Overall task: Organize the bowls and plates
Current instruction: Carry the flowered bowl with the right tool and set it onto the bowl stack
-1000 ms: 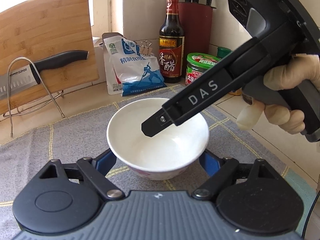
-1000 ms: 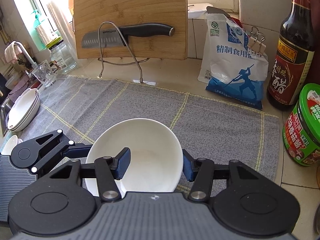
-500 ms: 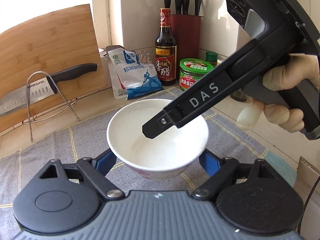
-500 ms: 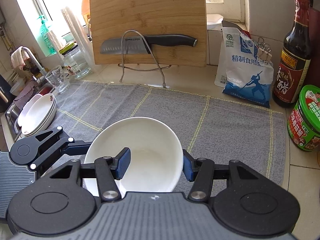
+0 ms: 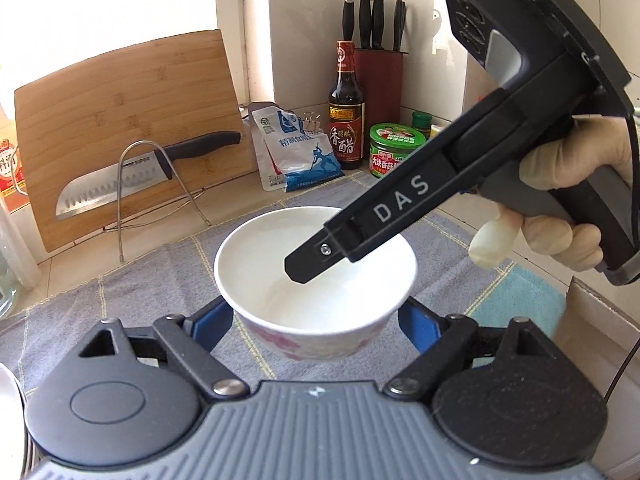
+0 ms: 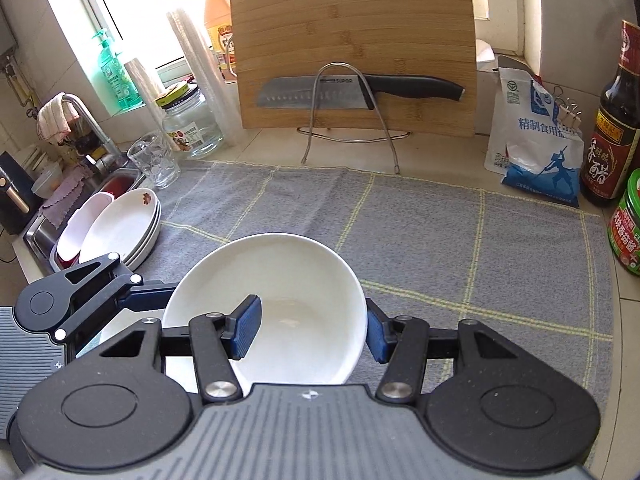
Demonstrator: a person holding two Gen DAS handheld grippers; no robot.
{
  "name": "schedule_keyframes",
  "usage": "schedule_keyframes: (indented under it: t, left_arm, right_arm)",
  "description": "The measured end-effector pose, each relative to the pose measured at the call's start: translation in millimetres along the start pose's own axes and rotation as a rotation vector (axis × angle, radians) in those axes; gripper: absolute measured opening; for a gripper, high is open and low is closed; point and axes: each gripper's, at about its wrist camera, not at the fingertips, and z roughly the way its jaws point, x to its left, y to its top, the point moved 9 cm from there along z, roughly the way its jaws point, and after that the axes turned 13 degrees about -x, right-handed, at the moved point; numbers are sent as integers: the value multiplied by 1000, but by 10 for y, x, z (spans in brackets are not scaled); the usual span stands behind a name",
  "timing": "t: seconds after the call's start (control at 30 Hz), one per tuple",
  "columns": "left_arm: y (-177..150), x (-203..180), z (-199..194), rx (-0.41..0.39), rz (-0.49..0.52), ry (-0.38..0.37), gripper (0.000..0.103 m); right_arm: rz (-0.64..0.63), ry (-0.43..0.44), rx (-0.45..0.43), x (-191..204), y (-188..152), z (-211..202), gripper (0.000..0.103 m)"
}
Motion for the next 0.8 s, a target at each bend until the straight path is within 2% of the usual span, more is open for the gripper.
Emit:
schedule_keyframes:
  t: [0.4,0.8]
  left_arm:
    - [-206,489,-648,5,-25,36,89]
    - [-419,798,-990,24,-71,71,89]
  right_arm:
    - [-33,45,11,805,-76,153,59]
    - [-72,86,39,1313,-169,341,60]
